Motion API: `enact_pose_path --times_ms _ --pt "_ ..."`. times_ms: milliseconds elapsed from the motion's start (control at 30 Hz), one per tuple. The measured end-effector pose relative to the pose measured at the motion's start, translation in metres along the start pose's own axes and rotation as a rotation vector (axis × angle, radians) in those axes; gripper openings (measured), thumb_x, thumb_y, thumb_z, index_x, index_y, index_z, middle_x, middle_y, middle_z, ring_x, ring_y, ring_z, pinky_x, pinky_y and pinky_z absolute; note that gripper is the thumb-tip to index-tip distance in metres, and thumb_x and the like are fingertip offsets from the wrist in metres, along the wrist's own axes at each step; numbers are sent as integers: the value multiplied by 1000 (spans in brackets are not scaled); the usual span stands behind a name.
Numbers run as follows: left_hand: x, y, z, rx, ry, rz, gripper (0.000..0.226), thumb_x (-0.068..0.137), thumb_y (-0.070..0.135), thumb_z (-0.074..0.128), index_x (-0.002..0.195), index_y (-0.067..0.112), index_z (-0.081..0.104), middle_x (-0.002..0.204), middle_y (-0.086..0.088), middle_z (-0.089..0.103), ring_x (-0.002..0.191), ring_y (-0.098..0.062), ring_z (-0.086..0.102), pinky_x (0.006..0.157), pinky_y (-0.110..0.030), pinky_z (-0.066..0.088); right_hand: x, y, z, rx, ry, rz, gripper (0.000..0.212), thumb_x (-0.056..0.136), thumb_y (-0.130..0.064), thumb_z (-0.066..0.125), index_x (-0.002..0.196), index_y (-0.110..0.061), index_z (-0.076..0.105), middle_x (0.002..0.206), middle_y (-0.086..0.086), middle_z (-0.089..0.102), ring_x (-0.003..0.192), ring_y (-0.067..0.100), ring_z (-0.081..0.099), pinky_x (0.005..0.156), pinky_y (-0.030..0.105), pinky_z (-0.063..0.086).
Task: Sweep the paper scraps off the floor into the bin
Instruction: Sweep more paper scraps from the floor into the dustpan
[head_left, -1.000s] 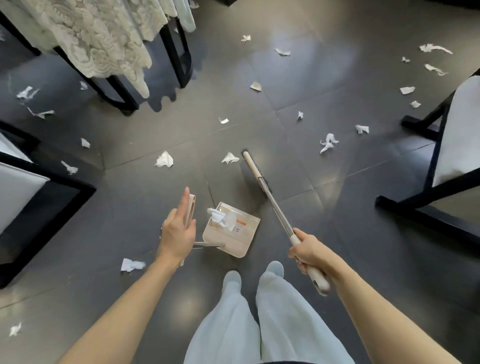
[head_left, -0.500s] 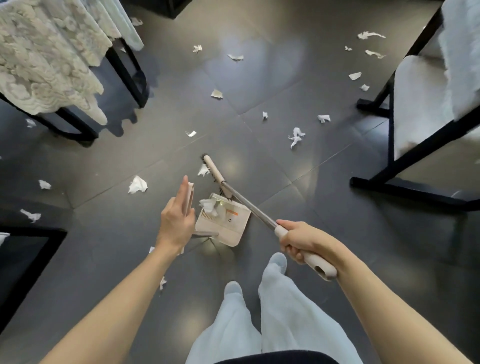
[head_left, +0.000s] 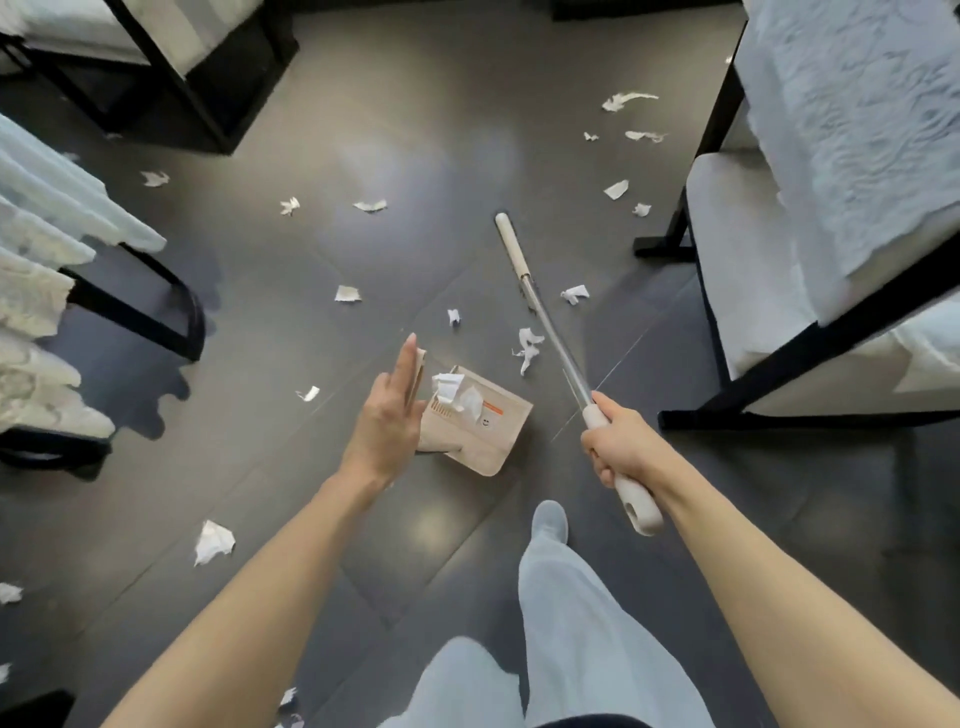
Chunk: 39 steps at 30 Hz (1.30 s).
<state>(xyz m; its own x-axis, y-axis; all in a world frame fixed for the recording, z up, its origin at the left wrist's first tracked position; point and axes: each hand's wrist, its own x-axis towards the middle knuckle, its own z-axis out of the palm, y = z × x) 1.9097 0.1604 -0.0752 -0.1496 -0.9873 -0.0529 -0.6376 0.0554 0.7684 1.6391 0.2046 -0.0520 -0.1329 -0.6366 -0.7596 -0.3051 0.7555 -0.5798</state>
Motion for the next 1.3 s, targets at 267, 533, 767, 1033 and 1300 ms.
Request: enact_pose_path --times_ms 267,533,767,1033,1300 --pt "81 0 -4 111 71 -75 80 87 -7 56 151 20 15 106 -20 57 93 -34 55 86 -39 43 75 -49 -57 -23 14 115 79 83 -3 41 152 -36 20 91 10 56 47 17 47 50 27 45" --pt "148 2 2 74 47 1 78 88 -6 55 149 21 13 98 -17 54 87 -32 54 80 -19 33 90 -73 -8 -104 -108 298 78 83 -3 40 152 -35 21 87 11 60 52 16 48 50 27 45" --pt "192 -9 -12 90 -35 21 74 91 -2 48 151 25 14 105 -19 53 88 -34 53 79 -24 33 61 -113 19 223 -213 383 70 88 3 39 148 -33 32 69 3 45 40 5 35 36 14 31" --pt "204 -55 -70 81 58 -29 76 90 -4 51 151 23 15 95 -14 49 86 -33 50 73 -18 27 69 -182 28 201 -149 213 71 89 4 40 148 -34 31 63 3 45 38 5 35 35 15 32" --pt "262 -84 -109 162 126 -69 79 85 -8 57 150 13 20 107 -29 58 95 -39 55 80 -23 31 178 -237 43 -95 -101 111 76 85 -5 42 153 -33 20 74 6 56 52 16 47 54 29 45"
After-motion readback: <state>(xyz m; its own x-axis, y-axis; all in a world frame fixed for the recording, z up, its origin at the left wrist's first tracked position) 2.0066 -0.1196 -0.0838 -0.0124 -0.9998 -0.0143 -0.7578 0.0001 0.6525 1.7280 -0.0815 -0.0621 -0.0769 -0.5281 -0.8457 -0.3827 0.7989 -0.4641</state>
